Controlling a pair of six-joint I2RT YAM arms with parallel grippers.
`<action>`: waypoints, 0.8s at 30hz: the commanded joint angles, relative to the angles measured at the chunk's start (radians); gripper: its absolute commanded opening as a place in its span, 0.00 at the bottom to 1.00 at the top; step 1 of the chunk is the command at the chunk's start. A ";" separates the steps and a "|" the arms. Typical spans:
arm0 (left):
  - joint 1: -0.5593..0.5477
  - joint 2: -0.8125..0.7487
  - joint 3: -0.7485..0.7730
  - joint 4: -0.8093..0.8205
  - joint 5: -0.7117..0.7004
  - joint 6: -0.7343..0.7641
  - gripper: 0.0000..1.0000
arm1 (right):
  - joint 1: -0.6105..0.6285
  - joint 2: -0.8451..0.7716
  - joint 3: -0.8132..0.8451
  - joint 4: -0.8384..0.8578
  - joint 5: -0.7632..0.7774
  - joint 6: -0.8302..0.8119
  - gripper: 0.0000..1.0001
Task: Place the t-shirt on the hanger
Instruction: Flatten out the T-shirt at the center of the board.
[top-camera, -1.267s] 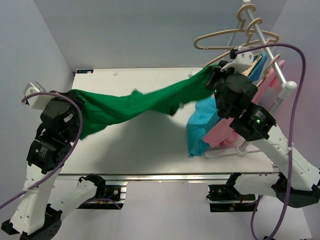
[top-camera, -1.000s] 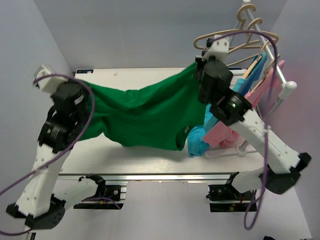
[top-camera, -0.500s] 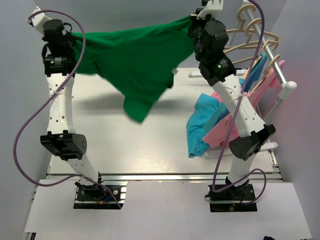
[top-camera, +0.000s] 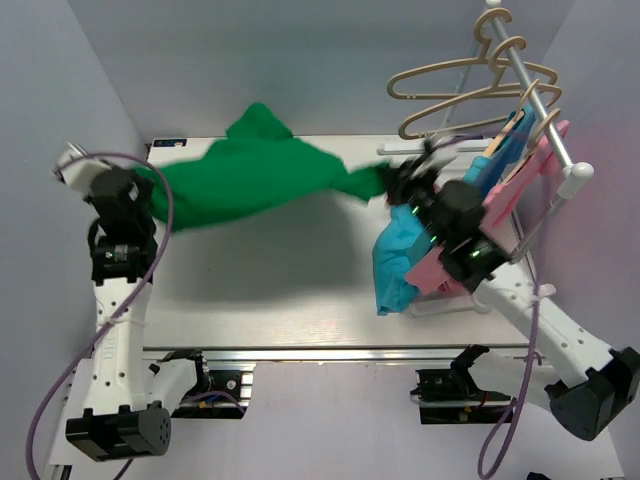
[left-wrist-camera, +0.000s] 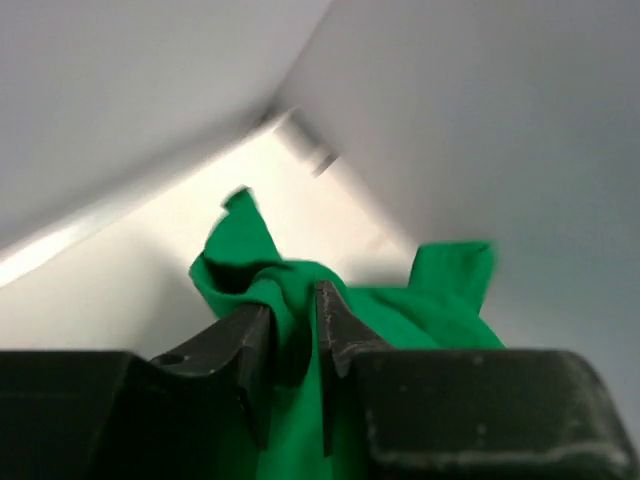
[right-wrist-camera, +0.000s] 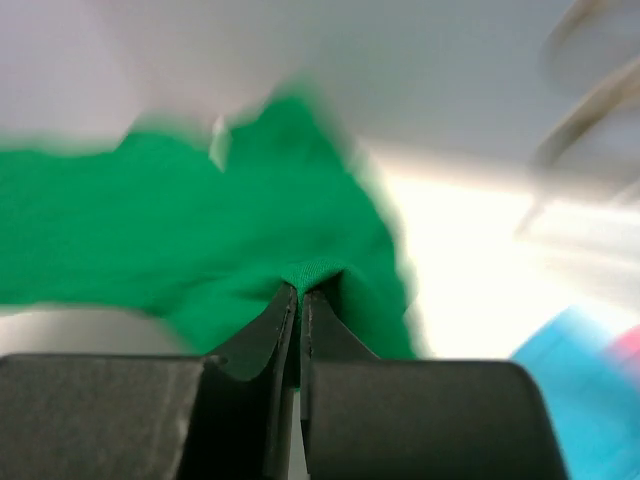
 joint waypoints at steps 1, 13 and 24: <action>0.006 0.009 -0.218 -0.191 -0.111 -0.201 0.31 | 0.166 -0.002 -0.193 -0.048 -0.052 0.135 0.00; 0.005 0.003 -0.168 -0.503 -0.139 -0.360 0.98 | 0.483 -0.075 -0.370 -0.350 0.024 0.329 0.89; 0.006 0.377 -0.251 -0.196 0.290 -0.143 0.98 | 0.258 0.245 -0.144 -0.390 0.067 0.362 0.89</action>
